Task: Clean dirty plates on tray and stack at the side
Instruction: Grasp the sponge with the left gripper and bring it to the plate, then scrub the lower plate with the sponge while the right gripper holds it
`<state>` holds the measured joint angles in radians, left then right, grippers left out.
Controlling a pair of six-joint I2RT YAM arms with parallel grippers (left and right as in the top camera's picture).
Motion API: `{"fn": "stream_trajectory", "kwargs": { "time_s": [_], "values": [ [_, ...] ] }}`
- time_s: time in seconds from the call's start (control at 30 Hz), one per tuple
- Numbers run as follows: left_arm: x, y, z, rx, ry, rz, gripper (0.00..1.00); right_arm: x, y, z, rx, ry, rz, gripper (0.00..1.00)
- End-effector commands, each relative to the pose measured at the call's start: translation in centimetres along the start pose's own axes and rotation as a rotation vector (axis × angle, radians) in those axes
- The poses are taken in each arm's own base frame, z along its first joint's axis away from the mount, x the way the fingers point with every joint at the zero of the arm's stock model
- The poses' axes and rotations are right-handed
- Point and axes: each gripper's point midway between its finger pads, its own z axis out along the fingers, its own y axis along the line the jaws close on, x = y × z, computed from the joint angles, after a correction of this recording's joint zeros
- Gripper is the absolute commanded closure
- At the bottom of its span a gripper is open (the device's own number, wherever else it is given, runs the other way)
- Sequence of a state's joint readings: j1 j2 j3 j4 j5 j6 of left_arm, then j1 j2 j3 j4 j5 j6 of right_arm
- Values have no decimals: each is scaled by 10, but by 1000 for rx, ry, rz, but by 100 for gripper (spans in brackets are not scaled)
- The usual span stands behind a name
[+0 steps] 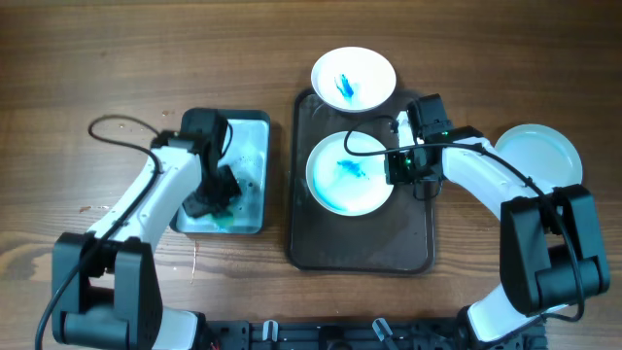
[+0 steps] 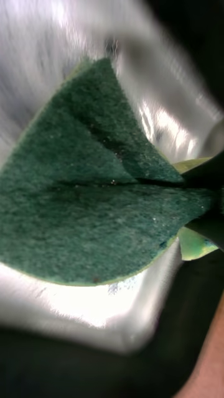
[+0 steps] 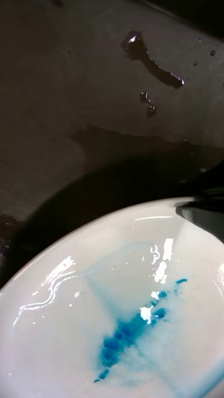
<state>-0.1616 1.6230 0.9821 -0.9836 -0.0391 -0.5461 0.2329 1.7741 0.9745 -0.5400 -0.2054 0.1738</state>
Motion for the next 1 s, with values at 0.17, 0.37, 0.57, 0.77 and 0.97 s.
{"fn": "stream_trajectory", "kwargs": {
  "time_s": [0.17,0.37,0.57,0.77,0.97],
  "values": [
    [-29,-47,-77,136,-116,96,96,12,-12,4,60,33,163,96],
    [-9,-146,-100,493,-124,246,96,13,-12,4,61,35,140,96],
    [23,-241,-90,630,-182,390,96,13,-12,4,61,37,142,96],
    [45,-280,-16,586,-57,282,96,14,-12,4,61,39,143,96],
    [34,-247,29,378,-66,221,96,14,-12,4,61,39,143,96]
  ]
}}
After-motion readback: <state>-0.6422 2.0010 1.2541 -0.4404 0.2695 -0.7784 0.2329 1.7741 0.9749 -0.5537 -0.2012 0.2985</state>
